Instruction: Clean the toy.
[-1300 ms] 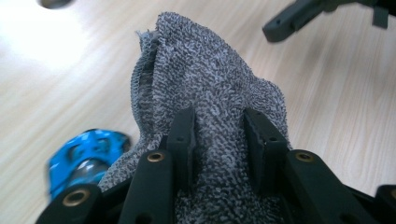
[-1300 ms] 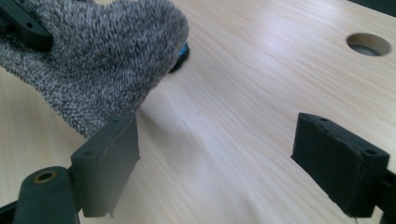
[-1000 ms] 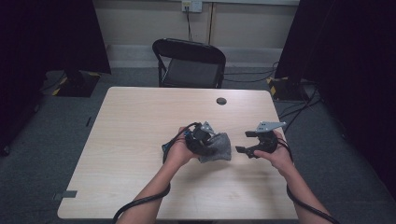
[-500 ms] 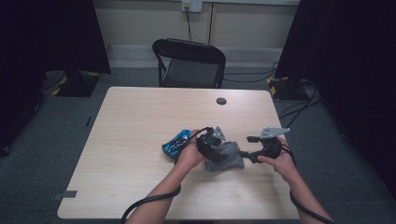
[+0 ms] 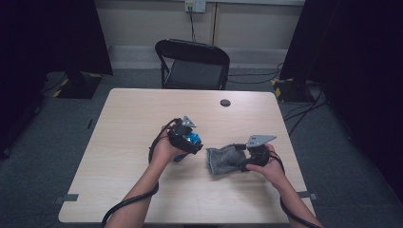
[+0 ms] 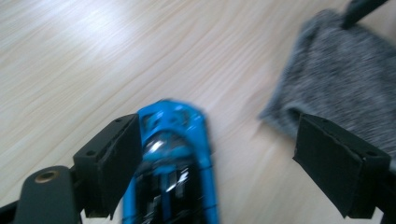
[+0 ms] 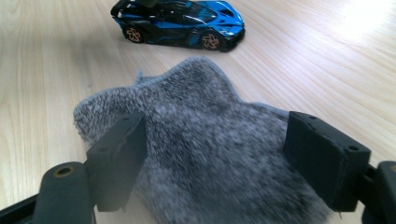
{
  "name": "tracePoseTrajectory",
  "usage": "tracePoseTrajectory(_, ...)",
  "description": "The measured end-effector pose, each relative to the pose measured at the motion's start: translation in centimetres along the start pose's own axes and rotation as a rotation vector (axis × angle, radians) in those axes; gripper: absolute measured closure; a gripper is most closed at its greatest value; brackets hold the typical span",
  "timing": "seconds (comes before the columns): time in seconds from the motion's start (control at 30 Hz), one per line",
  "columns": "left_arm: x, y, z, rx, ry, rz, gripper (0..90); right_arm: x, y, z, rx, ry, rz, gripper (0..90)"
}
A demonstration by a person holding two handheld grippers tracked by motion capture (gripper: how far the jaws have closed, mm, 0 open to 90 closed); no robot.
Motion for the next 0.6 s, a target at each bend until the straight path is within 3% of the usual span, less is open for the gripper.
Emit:
tracePoseTrajectory(0.2,-0.6,-1.8,-1.6,0.032,-0.054,0.052,12.6,-1.0,-0.5,-0.6,0.013,-0.018,0.007,21.1)
tracePoseTrajectory(0.33,-1.4,-2.3,-2.4,0.048,-0.069,0.049,11.9,-1.2,-0.5,-1.3,0.002,-0.024,0.000,21.9)
tracePoseTrajectory(0.5,-2.3,-2.3,-3.1,0.033,-0.105,0.046,11.6,-1.3,-0.5,-2.0,0.002,-0.045,-0.010,23.0)
tracePoseTrajectory(0.6,-2.6,-2.4,-3.6,0.036,-0.113,0.044,11.9,-1.5,-0.7,-2.0,0.025,-0.061,-0.017,23.0)
Point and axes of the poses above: each handheld gripper's, and its own axes: x roughly backward along the jaws, z roughly out of its top, y roughly to its right, the point moved 1 cm from there along -x, roughly forward along the jaws, and after that the axes turned 12 degrees about y, right-handed, at the moved point
